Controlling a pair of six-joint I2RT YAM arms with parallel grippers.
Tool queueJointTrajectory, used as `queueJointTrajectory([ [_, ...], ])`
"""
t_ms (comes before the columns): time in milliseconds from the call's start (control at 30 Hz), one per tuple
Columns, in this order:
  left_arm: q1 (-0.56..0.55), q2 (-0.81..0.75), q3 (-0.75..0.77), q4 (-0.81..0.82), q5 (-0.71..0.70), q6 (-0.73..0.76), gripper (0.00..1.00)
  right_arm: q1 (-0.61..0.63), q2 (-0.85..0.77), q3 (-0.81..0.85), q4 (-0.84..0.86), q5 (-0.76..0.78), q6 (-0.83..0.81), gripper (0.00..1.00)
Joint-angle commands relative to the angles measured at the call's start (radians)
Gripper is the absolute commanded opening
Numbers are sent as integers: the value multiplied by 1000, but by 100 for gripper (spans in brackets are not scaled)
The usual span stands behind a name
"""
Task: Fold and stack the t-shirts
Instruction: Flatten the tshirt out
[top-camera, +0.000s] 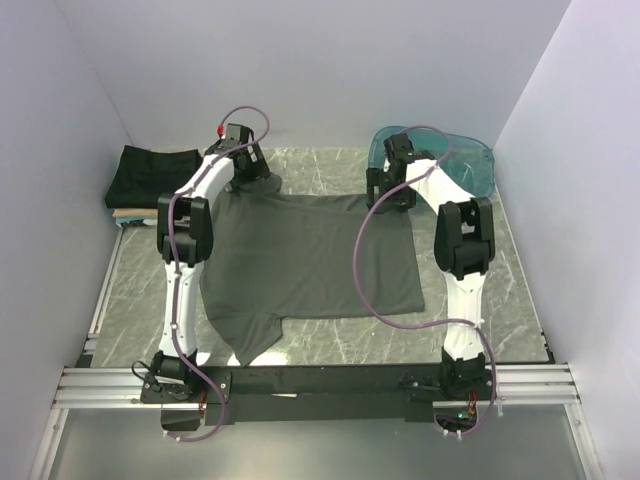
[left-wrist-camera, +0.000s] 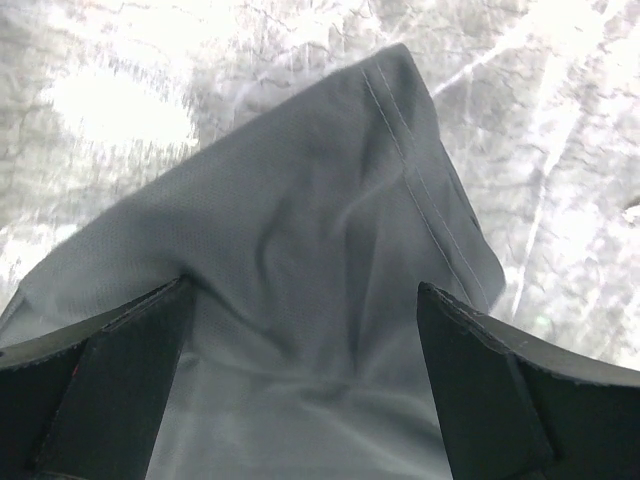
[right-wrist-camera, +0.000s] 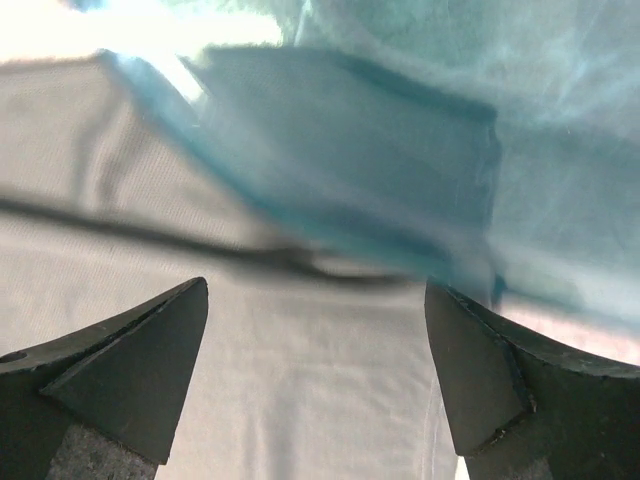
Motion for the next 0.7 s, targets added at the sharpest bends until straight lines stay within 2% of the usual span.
queueJointTrajectory([
  [0,-6,-170,-13,-19,9,4,99,7,-169,-41,38,-13,-21,95],
  [67,-16,-277,-79,-25,-2,-17,99,18,-256,-136,76,-12,-14,95],
  [133,-26,-364,-222,-24,-25,-54,99,41,-342,-247,106,-12,8,95],
  [167,-32,-458,-279,-21,-33,-71,99,51,-372,-287,136,-12,17,95],
  [200,-39,-510,-396,-21,-42,-91,99,67,-402,-330,153,-10,26,95],
  [267,-69,-657,-521,-22,-66,-152,99,87,-491,-450,201,2,69,96],
  [300,-85,-710,-655,-21,-85,-180,99,94,-522,-492,218,7,84,96],
  [333,-127,-813,-723,-19,-115,-229,99,110,-585,-569,234,11,116,96],
  [400,-180,-912,-904,-30,-155,-278,99,122,-654,-647,279,22,147,96],
  [467,-264,-1047,-1015,-76,-194,-368,99,124,-752,-742,299,45,201,96],
  [600,-391,-1260,-1303,-145,-157,-503,99,122,-927,-893,334,146,265,96],
  [667,-448,-1368,-1379,-204,-113,-559,99,121,-1024,-956,330,209,302,97],
])
